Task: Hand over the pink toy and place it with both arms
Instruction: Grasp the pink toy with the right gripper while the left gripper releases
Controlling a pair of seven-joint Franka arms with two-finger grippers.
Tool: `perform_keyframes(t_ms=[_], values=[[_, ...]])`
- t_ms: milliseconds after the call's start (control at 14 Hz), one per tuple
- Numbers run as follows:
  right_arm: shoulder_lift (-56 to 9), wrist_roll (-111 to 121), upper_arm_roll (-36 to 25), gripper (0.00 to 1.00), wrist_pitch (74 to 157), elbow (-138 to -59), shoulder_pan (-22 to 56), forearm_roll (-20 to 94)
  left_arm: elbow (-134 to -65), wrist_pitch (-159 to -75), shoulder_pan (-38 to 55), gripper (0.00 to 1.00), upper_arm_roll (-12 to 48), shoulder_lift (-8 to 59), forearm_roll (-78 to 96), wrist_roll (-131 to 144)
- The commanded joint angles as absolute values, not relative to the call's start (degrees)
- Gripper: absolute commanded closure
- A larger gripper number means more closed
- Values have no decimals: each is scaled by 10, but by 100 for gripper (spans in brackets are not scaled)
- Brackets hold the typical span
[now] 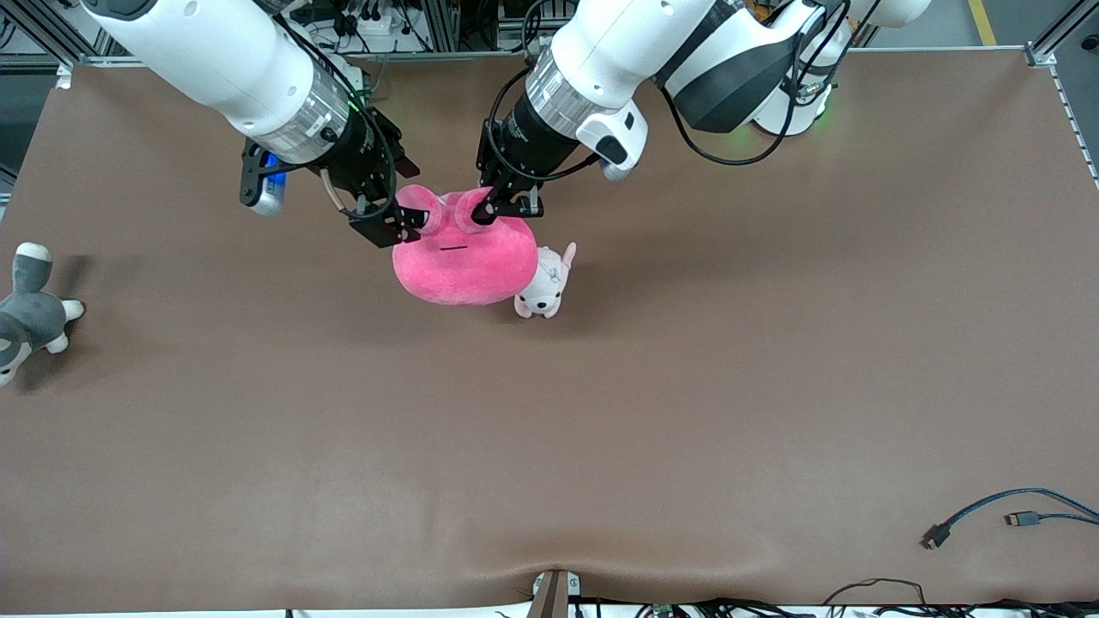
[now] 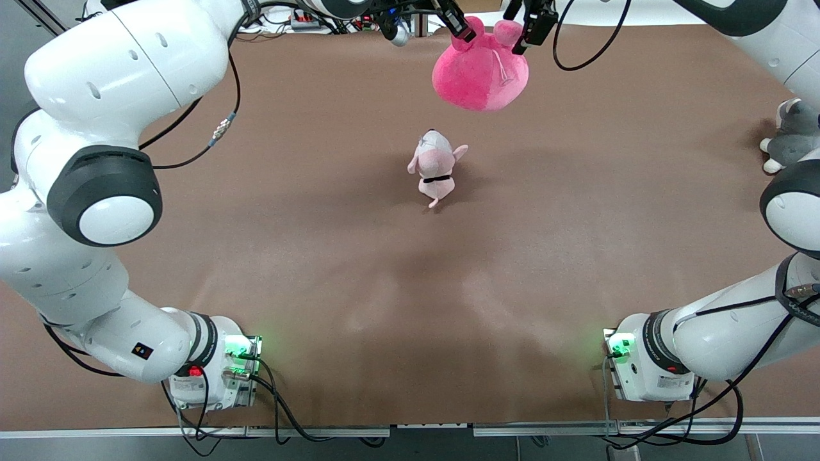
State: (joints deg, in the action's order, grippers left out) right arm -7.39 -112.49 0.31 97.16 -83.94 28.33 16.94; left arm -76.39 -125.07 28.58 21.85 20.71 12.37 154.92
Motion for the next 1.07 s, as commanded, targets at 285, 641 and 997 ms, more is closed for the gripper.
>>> perform_keyframes(t_ms=[285,641,997], values=[[-76,-1136,2,100,995,-834,284,167,-745,-1255,294,100,214,216,126,1562],[-75,-1128,-2,100,995,-831,274,168,-745,-1254,287,60,214,215,126,1561],[-76,-1101,-1,100,984,-831,230,171,-745,-1231,272,0,207,192,94,1546]])
